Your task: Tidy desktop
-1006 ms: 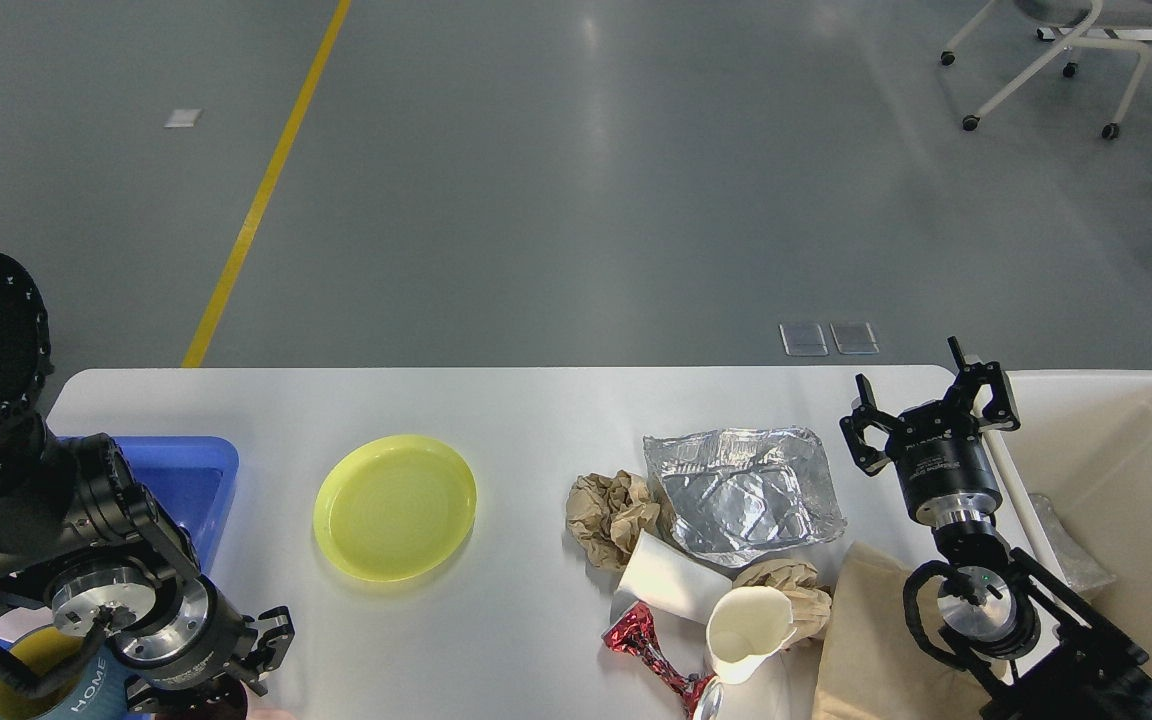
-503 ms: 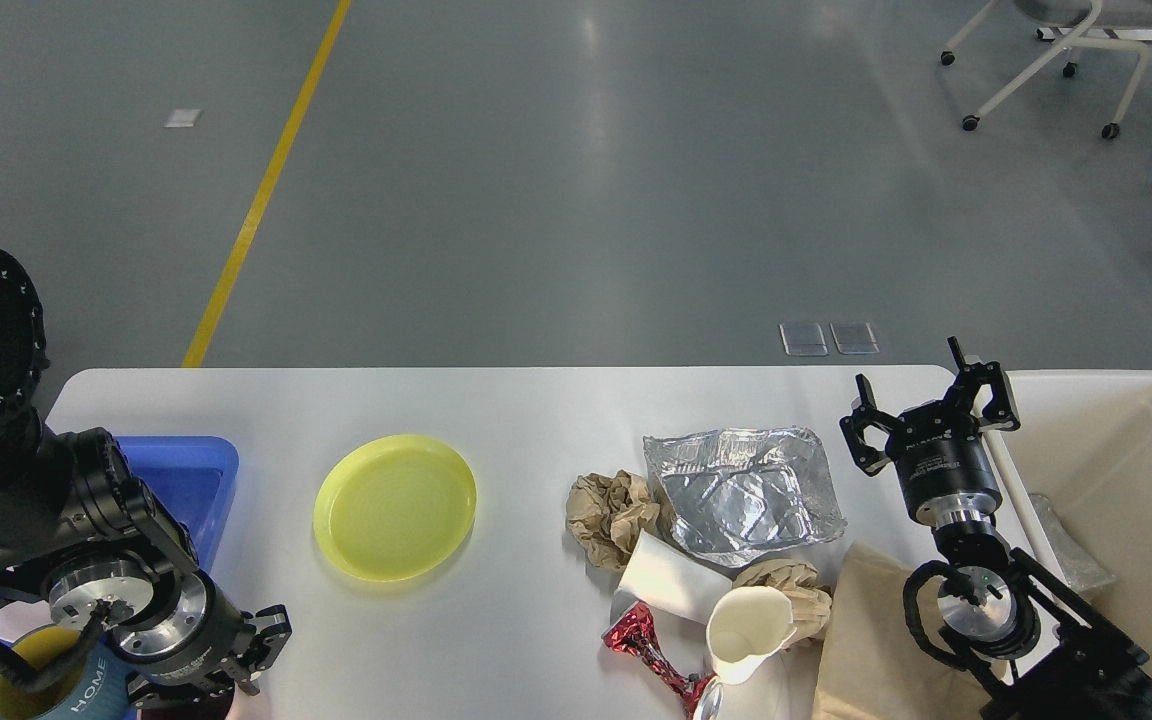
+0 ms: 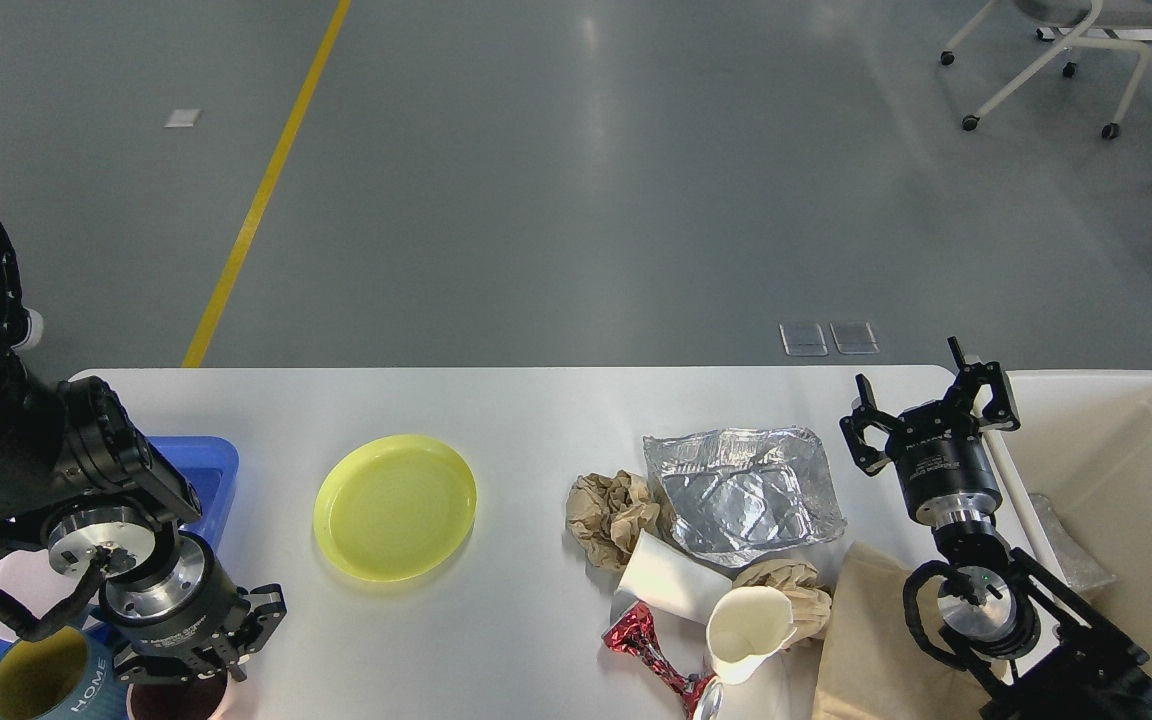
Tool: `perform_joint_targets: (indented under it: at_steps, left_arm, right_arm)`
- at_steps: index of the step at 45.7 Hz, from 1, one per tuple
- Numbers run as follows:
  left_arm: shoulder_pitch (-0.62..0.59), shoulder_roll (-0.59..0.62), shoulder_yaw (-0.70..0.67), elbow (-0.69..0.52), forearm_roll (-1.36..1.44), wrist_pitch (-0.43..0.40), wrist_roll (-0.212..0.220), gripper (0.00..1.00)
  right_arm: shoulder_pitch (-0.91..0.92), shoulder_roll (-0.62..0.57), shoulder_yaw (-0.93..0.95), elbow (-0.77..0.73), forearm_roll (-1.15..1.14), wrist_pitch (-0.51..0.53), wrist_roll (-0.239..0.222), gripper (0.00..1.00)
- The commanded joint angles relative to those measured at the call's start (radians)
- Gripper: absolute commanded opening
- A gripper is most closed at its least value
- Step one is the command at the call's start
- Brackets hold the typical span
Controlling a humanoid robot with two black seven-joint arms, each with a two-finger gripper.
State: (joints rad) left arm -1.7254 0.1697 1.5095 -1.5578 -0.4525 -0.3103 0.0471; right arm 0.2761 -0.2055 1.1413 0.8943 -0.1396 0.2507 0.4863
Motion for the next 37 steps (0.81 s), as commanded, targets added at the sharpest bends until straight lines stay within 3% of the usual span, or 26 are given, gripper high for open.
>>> perform_joint_targets:
  at_steps: [1, 8, 12, 20, 22, 32, 35, 37]
  left_arm:
    - [-0.003, 0.005, 0.001, -0.002, 0.001, -0.009, 0.0, 0.0]
    - [-0.054, 0.017, 0.012, -0.007, 0.005, -0.042, 0.007, 0.0]
    - [-0.126, 0.022, 0.021, -0.016, 0.006, -0.095, 0.034, 0.0]
    - [-0.324, 0.036, 0.034, -0.021, 0.008, -0.262, 0.194, 0.0]
    - [-0.377, 0.043, 0.035, -0.024, 0.008, -0.314, 0.212, 0.0]
    - [-0.641, 0.08, 0.081, -0.048, 0.02, -0.556, 0.206, 0.0]
    - [-0.724, 0.079, 0.101, -0.05, 0.029, -0.65, 0.186, 0.0]
    - [-0.775, 0.077, 0.109, -0.051, 0.049, -0.65, 0.163, 0.0]
  right_arm:
    - [0.0, 0.0, 0.0, 0.0, 0.0, 0.001, 0.0, 1.0]
    - [0.0, 0.0, 0.0, 0.0, 0.0, -0.001, 0.0, 1.0]
    - [0.0, 0.0, 0.0, 0.0, 0.0, -0.001, 0.0, 1.0]
    - [0.0, 0.0, 0.0, 0.0, 0.0, 0.001, 0.0, 1.0]
    - [0.0, 0.0, 0.0, 0.0, 0.0, -0.001, 0.0, 1.0]
    - [0.0, 0.0, 0.0, 0.0, 0.0, 0.001, 0.0, 1.0]
    - [0.0, 0.0, 0.0, 0.0, 0.0, 0.001, 0.0, 1.0]
    - [0.0, -0.002, 0.0, 0.0, 0.0, -0.001, 0.0, 1.0]
